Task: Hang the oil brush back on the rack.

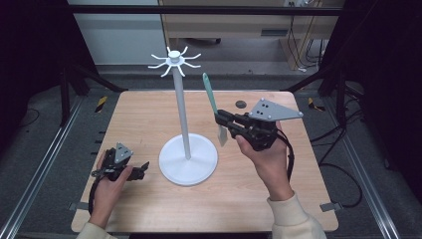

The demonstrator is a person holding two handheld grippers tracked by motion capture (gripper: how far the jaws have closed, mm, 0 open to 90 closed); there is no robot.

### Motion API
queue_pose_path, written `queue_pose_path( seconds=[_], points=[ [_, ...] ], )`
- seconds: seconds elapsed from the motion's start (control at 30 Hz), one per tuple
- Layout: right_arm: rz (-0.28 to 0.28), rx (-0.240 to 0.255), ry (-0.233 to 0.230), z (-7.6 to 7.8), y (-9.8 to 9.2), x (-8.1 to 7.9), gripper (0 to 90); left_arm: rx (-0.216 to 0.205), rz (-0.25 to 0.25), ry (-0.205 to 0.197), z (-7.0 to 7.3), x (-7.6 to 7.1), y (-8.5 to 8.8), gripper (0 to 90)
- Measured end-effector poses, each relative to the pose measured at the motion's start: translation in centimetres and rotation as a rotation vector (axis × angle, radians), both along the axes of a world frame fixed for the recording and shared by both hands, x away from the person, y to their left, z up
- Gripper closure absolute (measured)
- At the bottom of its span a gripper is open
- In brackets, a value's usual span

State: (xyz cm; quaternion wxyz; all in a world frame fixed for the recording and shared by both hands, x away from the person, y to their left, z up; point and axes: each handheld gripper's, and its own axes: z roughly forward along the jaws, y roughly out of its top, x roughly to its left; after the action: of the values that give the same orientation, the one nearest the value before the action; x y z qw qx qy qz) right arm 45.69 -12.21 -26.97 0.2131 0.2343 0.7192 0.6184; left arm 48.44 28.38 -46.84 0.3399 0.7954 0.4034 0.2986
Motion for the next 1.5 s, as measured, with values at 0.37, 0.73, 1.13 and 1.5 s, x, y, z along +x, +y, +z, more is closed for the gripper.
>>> queue_pose_path(
  seconds=[0.37, 0.73, 1.13, 1.5],
  points=[
    [0.021, 0.010, 0.040, 0.8, -0.4, 1.8, 82.3, 0.001, -0.004, 0.004, -0.1, 0.0, -0.1, 3.1],
    [0.028, -0.005, 0.047, 1.3, 0.0, 2.2, 82.3, 0.006, -0.008, 0.010, -0.1, 0.0, -0.1, 3.1],
    [0.030, -0.010, 0.048, 1.6, 0.6, 2.4, 82.2, 0.007, -0.013, 0.012, -0.1, 0.0, -0.2, 3.2],
    [0.027, -0.020, 0.049, 1.6, 0.5, 2.3, 82.3, 0.007, -0.014, 0.012, -0.2, 0.0, -0.2, 3.2]
  ],
)
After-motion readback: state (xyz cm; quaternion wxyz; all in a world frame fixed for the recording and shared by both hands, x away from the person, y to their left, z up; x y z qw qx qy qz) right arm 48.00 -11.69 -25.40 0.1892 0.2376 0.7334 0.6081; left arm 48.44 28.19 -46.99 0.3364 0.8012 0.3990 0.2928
